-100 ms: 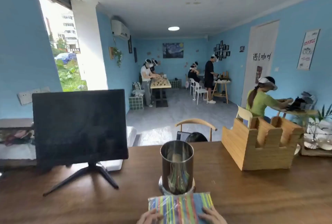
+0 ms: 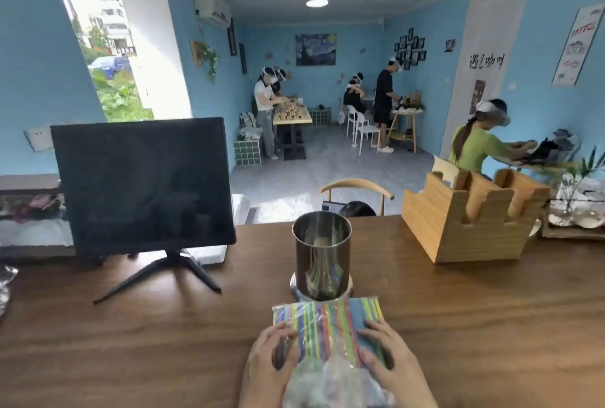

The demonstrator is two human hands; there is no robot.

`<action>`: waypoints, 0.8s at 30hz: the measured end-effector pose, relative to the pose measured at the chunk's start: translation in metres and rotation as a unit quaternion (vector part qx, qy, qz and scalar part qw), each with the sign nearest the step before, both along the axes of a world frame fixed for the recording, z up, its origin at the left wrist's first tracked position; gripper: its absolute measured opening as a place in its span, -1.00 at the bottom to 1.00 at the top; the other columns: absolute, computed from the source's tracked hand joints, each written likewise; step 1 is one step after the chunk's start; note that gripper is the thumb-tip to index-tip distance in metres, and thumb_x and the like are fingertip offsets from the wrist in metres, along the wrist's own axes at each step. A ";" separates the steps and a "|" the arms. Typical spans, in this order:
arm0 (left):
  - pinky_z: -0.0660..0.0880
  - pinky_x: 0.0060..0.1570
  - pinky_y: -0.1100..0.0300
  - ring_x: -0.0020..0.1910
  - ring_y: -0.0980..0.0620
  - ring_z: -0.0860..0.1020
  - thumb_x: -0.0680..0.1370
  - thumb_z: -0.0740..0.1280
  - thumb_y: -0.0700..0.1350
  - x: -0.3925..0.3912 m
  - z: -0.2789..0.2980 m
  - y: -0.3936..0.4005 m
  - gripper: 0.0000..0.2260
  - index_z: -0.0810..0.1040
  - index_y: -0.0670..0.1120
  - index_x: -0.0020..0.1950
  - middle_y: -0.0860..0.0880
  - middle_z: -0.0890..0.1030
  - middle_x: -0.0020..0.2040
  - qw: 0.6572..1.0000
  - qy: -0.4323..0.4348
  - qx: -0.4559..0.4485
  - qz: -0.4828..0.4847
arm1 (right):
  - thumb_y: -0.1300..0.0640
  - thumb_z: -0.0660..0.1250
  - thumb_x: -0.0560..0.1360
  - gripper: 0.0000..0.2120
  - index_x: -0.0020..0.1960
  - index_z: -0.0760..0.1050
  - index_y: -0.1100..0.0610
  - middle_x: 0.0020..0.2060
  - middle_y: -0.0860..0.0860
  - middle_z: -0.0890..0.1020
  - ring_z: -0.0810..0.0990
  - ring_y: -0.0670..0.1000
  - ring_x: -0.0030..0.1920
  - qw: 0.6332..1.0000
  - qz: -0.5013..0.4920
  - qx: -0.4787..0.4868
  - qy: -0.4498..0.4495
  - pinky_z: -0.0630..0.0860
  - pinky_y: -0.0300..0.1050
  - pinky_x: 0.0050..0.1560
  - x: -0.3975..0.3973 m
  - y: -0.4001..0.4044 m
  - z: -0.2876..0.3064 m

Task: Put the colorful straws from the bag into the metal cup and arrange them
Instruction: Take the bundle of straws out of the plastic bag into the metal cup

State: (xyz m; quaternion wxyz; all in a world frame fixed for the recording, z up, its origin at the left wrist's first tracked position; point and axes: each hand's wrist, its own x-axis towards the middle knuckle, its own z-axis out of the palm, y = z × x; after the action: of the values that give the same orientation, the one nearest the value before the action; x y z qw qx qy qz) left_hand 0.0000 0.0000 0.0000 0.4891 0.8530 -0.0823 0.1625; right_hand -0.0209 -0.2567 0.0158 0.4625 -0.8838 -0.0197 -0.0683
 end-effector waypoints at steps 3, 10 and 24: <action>0.37 0.24 0.31 0.29 0.17 0.53 0.53 0.52 -0.13 -0.003 0.002 0.005 -0.79 0.66 0.16 0.07 0.27 0.55 0.23 0.999 0.050 -0.010 -0.009 | 0.08 0.45 0.57 -0.75 0.22 0.60 -0.13 0.37 -0.27 0.48 0.27 -0.16 0.53 0.999 0.003 0.039 -0.013 0.16 -0.21 0.49 -0.007 0.007 -0.005; 0.36 0.31 0.25 0.28 0.22 0.50 0.56 0.48 -0.12 -0.002 0.010 0.006 -0.82 0.69 0.01 0.16 0.20 0.56 0.25 0.998 0.059 0.008 -0.007 | 0.08 0.45 0.57 -0.72 0.25 0.57 -0.14 0.40 -0.20 0.48 0.27 -0.16 0.54 0.999 0.011 0.033 -0.012 0.14 -0.15 0.52 -0.005 0.008 -0.001; 0.40 0.30 0.18 0.31 0.12 0.50 0.57 0.47 -0.10 -0.005 0.014 0.006 -0.83 0.66 0.04 0.15 0.06 0.57 0.28 0.997 0.082 0.004 -0.006 | 0.07 0.44 0.58 -0.72 0.27 0.57 -0.10 0.40 -0.17 0.49 0.30 -0.09 0.53 0.999 0.006 0.031 -0.016 0.19 -0.02 0.55 -0.005 0.007 -0.005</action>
State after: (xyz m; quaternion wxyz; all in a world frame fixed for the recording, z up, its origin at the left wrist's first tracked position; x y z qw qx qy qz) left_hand -0.0048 0.0056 0.0145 0.4921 0.8646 -0.0477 0.0893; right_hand -0.0259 -0.2493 0.0105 0.4901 -0.8674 -0.0300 -0.0803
